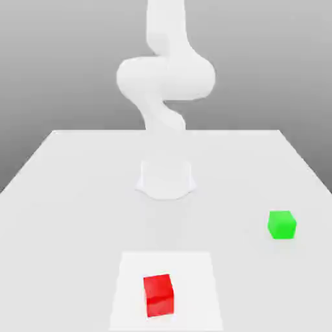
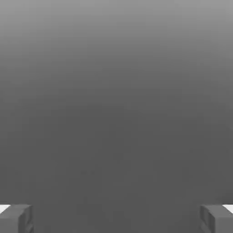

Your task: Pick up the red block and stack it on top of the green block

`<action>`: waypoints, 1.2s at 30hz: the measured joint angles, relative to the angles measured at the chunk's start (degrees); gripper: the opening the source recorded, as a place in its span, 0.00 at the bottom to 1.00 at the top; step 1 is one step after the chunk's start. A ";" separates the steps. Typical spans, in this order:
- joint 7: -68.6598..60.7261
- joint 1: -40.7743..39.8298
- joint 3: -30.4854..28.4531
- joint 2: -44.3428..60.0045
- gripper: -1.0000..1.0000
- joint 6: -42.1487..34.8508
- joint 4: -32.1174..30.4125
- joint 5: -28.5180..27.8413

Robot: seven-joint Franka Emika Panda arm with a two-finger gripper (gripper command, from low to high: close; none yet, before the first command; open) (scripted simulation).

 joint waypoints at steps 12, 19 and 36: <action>-7.58 2.46 -3.05 25.31 0.50 11.30 -7.53 1.93; -11.39 2.67 -3.62 39.82 0.50 17.82 -11.87 2.26; -14.29 1.11 -2.06 59.58 0.00 31.03 -12.89 3.18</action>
